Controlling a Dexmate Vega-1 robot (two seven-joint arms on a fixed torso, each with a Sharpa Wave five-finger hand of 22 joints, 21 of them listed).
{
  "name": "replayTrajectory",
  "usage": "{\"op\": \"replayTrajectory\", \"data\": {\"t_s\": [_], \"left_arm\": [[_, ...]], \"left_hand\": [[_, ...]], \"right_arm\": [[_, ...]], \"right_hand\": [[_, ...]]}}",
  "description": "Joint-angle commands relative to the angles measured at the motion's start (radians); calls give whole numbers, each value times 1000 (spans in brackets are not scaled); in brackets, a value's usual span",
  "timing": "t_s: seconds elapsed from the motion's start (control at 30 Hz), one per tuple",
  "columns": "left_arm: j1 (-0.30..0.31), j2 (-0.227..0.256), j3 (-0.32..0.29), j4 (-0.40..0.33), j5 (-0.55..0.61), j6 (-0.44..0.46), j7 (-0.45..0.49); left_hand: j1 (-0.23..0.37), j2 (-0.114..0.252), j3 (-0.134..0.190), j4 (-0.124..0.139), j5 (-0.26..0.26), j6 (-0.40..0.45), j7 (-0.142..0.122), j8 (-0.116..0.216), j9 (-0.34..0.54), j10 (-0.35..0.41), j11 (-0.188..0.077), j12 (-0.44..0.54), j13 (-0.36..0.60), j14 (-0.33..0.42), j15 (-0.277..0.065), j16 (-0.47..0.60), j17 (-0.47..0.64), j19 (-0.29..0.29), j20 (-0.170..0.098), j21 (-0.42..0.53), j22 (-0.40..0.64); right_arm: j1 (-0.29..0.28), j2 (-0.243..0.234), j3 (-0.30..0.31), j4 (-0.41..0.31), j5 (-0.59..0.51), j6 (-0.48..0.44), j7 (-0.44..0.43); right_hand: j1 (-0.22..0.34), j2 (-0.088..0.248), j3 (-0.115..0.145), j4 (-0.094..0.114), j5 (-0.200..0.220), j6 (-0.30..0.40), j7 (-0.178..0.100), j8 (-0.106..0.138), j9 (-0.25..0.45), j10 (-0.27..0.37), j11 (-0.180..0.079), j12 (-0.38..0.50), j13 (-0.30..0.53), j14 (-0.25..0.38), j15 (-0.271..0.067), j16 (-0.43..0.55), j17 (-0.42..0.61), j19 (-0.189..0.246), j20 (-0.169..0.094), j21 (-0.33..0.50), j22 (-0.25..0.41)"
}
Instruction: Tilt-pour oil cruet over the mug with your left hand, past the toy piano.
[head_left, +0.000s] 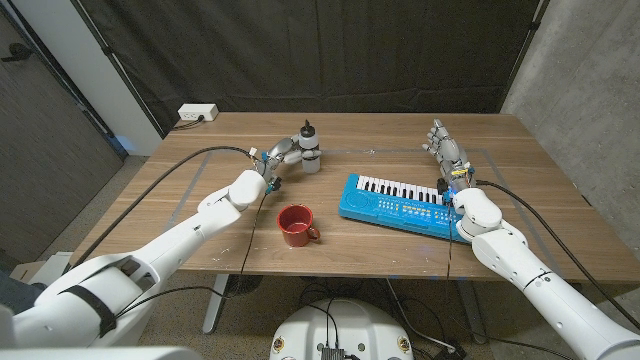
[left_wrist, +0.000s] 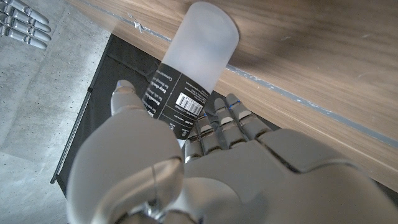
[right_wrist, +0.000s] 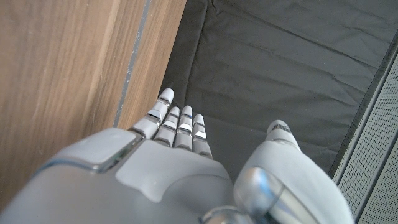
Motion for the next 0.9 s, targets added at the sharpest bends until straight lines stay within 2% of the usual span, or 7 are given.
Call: {"op": "replayTrajectory", "data": {"t_s": [0.03,0.13,0.27,0.33,0.4,0.63,0.9], "left_arm": [[-1,-46,-11,37,-25,-8,52],[7,-60,-21,38,-32,-8,88],[19,-74,-36,36,-51,-8,121],[25,-80,-44,33,-65,-6,130],[29,-83,-51,31,-82,-5,126],[49,-71,-67,-3,-122,1,109],[104,-12,-102,-156,-123,61,131]], "left_hand": [[67,41,29,-15,-18,63,2,18,6,92,-28,17,2,102,-73,20,4,90,0,34,3],[101,60,45,-22,-38,122,3,30,6,164,-38,28,3,176,-96,29,4,153,-9,58,3],[188,89,104,-31,-84,260,10,57,9,315,-44,45,5,348,-135,49,2,275,-29,110,4],[219,96,135,-28,-98,325,9,70,10,360,-6,44,5,411,-151,50,0,324,-35,134,4],[242,103,168,-18,-109,373,20,76,11,406,-5,44,6,464,-147,49,0,375,-36,158,3],[260,111,209,-2,-118,408,38,76,12,439,12,39,7,485,-140,38,1,394,-29,168,-3],[256,109,229,17,-128,400,40,63,12,428,18,24,8,469,-122,21,2,369,-12,157,-6]], "right_arm": [[1,0,0,7,11,-9,6],[0,0,1,9,13,-7,5],[1,0,1,12,13,-5,6],[2,0,0,13,11,-7,5],[5,0,-1,16,12,-6,8],[10,-2,-2,18,13,-12,11],[-2,-16,8,-1,14,-16,5]], "right_hand": [[8,0,-1,-3,0,8,-6,4,3,2,0,5,4,11,-3,6,5,9,-33,-6,1],[7,0,-2,-3,0,9,-6,4,3,2,-1,5,4,14,-3,7,5,12,-34,-7,1],[9,1,-2,-5,0,8,-6,3,3,1,-2,5,4,15,-3,6,5,15,-34,-8,1],[9,1,-2,-5,0,8,-6,3,3,1,-2,5,4,16,-3,6,5,16,-34,-8,1],[9,2,-3,-5,0,8,-6,3,3,1,-3,4,4,16,-3,6,5,17,-34,-9,1],[8,2,-4,-5,0,8,-7,3,3,1,-3,4,4,20,-4,6,5,19,-34,-11,2],[9,4,-4,-6,0,8,-8,2,3,1,-3,4,4,19,-4,5,5,21,-32,-14,2]]}}
